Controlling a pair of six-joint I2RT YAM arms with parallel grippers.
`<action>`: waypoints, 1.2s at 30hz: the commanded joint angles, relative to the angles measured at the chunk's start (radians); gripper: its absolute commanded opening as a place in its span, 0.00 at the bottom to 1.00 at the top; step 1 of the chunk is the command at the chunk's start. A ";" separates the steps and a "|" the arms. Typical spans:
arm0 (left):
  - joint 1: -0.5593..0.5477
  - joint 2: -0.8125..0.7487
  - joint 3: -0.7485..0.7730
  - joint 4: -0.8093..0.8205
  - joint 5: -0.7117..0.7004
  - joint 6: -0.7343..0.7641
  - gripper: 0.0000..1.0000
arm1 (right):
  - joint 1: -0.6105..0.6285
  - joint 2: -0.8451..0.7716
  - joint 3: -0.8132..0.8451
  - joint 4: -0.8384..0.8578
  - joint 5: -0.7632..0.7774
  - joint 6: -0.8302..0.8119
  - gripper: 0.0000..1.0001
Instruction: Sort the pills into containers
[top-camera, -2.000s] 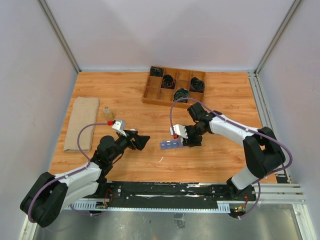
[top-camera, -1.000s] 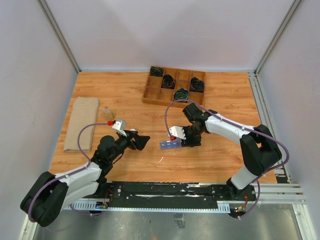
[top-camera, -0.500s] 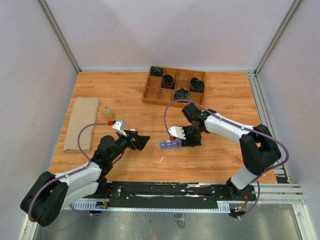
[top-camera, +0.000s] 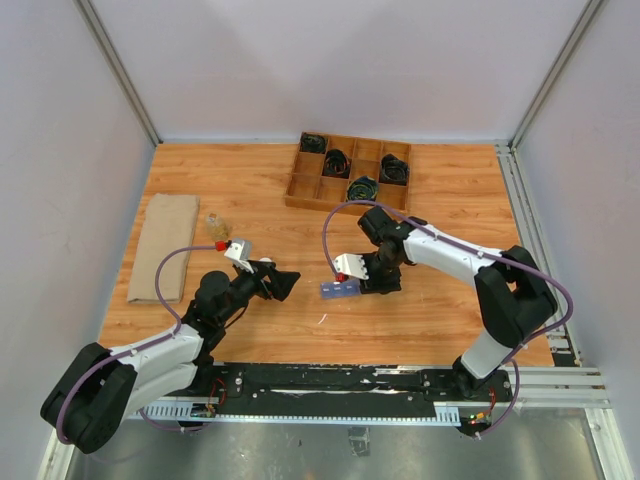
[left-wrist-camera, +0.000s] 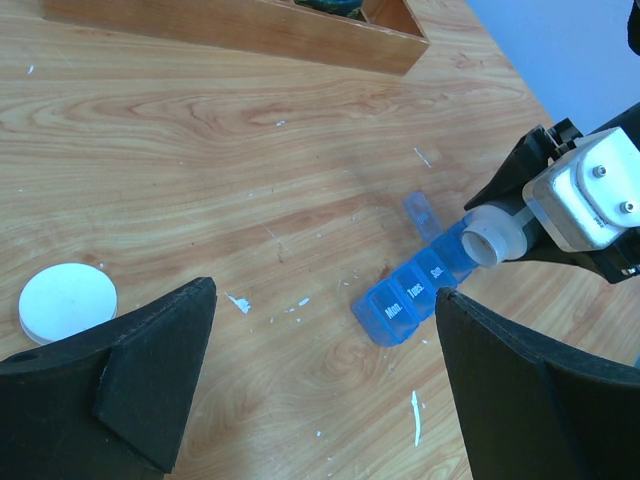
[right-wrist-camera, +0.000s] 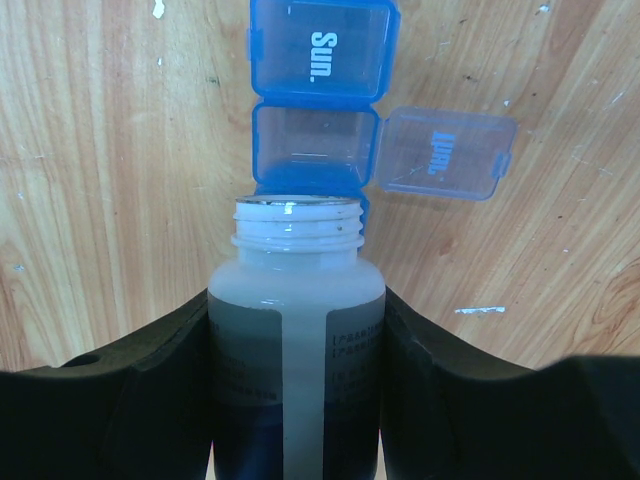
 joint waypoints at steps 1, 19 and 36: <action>0.002 -0.006 0.022 0.035 0.002 0.017 0.95 | 0.026 0.015 0.036 -0.043 0.024 0.008 0.04; 0.003 -0.008 0.021 0.035 0.003 0.018 0.95 | 0.050 0.034 0.071 -0.081 0.055 0.015 0.04; 0.003 -0.005 0.022 0.036 0.003 0.018 0.95 | 0.063 0.060 0.104 -0.111 0.083 0.025 0.04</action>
